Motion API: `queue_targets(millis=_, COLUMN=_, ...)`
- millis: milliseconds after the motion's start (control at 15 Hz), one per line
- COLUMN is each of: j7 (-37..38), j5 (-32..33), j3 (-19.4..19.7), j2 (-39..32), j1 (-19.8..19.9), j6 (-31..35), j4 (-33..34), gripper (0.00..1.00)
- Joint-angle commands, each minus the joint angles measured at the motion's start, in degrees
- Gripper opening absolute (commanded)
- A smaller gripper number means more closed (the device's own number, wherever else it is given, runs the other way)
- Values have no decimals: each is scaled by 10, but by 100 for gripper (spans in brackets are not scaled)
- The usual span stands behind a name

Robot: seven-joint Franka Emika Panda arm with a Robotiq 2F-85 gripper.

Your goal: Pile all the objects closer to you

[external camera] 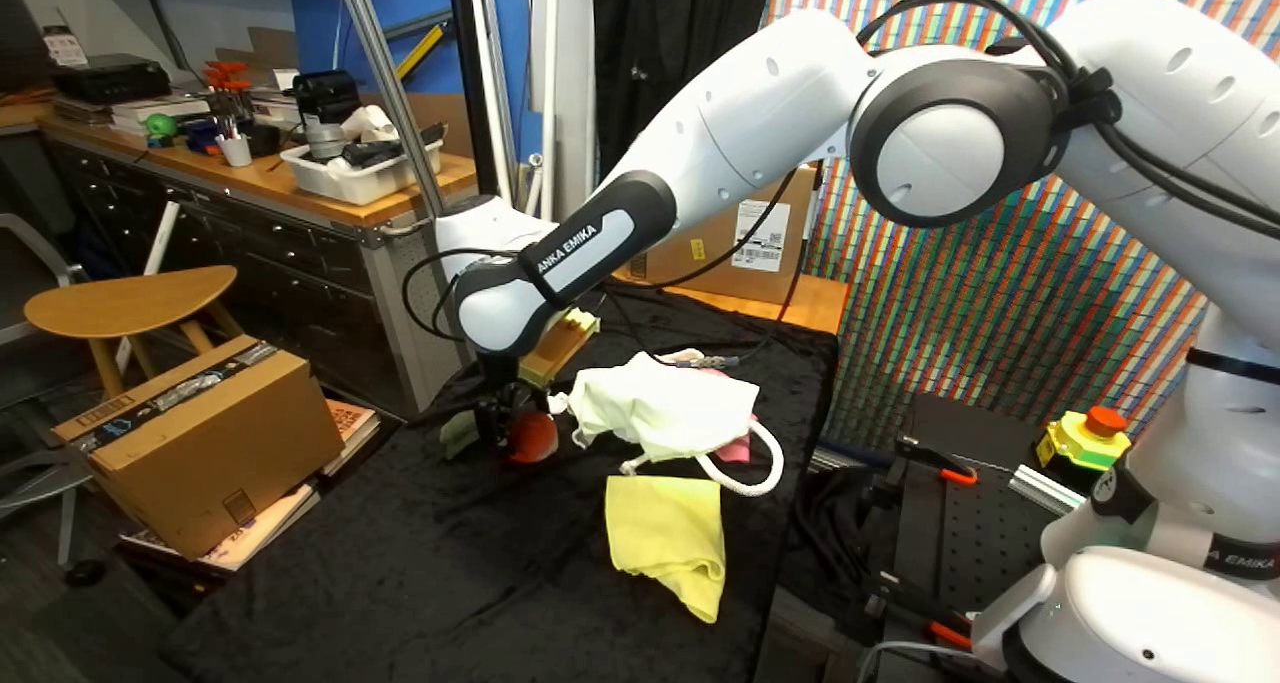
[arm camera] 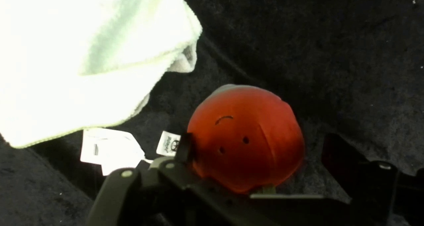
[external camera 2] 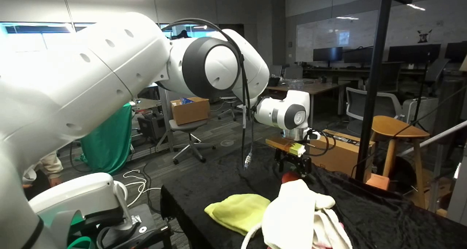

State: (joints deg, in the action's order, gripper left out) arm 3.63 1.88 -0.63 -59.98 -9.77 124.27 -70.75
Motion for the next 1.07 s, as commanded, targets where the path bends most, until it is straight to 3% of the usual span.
queue_targets(millis=0, j7=14, j5=13, j3=8, j2=-24, j1=-6, j6=-23, j4=45, gripper=82)
queue_targets(millis=600, j7=-5, j5=12, j3=4, j2=-10, j1=1, j6=-37, j4=46, gripper=14)
queue_targets(millis=733, j7=-17, j5=12, j3=2, j2=10, j1=6, j6=-32, j4=29, gripper=8)
queue_targets(millis=1000, j7=-40, j5=9, j3=-2, j2=56, j1=19, j6=-14, j4=-6, gripper=10)
